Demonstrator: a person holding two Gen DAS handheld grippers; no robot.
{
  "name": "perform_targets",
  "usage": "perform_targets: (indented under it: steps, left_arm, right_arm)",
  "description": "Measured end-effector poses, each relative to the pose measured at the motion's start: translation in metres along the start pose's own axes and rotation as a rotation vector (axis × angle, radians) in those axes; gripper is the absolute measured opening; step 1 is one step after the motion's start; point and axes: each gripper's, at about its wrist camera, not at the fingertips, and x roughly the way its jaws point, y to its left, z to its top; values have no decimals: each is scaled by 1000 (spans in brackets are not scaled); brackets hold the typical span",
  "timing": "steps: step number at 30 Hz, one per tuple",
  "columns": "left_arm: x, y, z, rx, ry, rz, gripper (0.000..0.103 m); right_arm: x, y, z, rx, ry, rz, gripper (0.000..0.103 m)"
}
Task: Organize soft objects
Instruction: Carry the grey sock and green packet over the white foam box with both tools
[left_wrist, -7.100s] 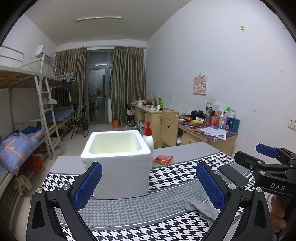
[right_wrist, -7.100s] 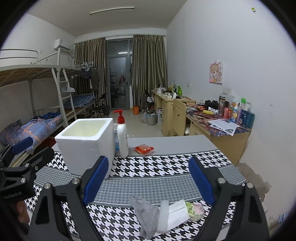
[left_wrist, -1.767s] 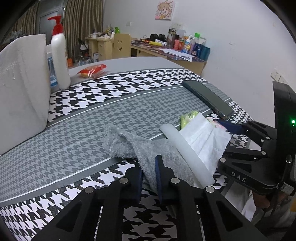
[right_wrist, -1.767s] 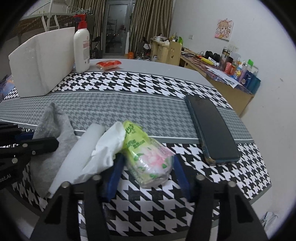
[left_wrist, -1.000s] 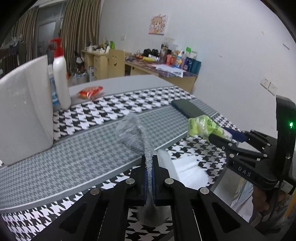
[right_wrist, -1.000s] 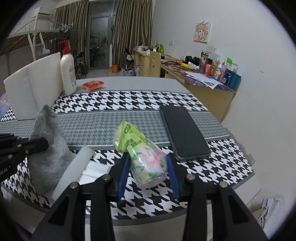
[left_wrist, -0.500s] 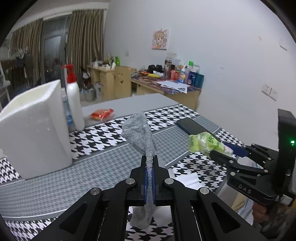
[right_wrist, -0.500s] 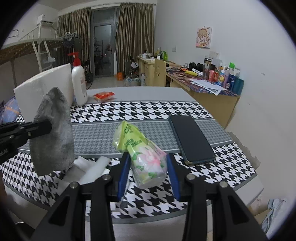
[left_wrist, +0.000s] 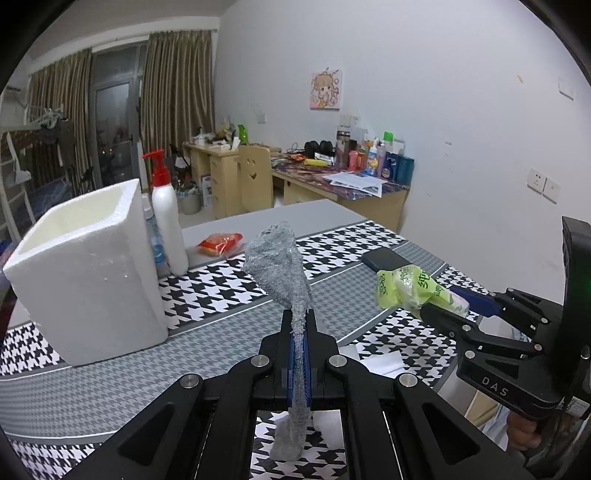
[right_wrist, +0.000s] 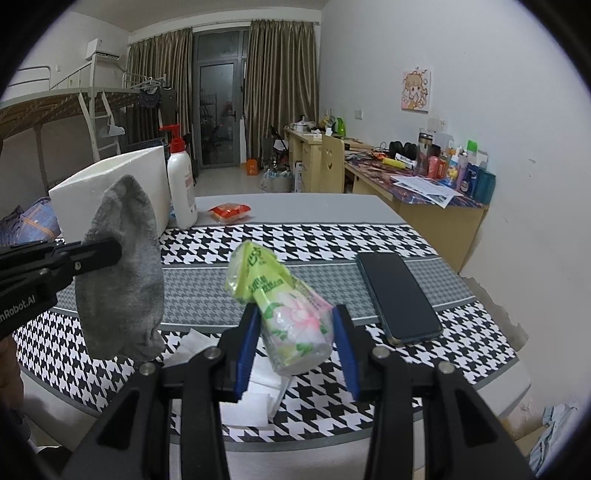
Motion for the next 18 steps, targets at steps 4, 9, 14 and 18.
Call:
perform_targets:
  steps: [4,9,14,18]
  left_arm:
    - [-4,2,3,-1,-13,4,4]
    - [-10,7,7,-6,-24,20,4]
    - [-16,12,9,-4,-32,33,4]
    - [-20,19,12,-3,-42,46,4]
  right_arm:
    - [-4,4,3,0,-14,3,45]
    - [-8,8,8,-6,-36,13,45]
    - [-10,16,13,-10,-53,27,45]
    - [-11,24,17,-17,-67,39,45]
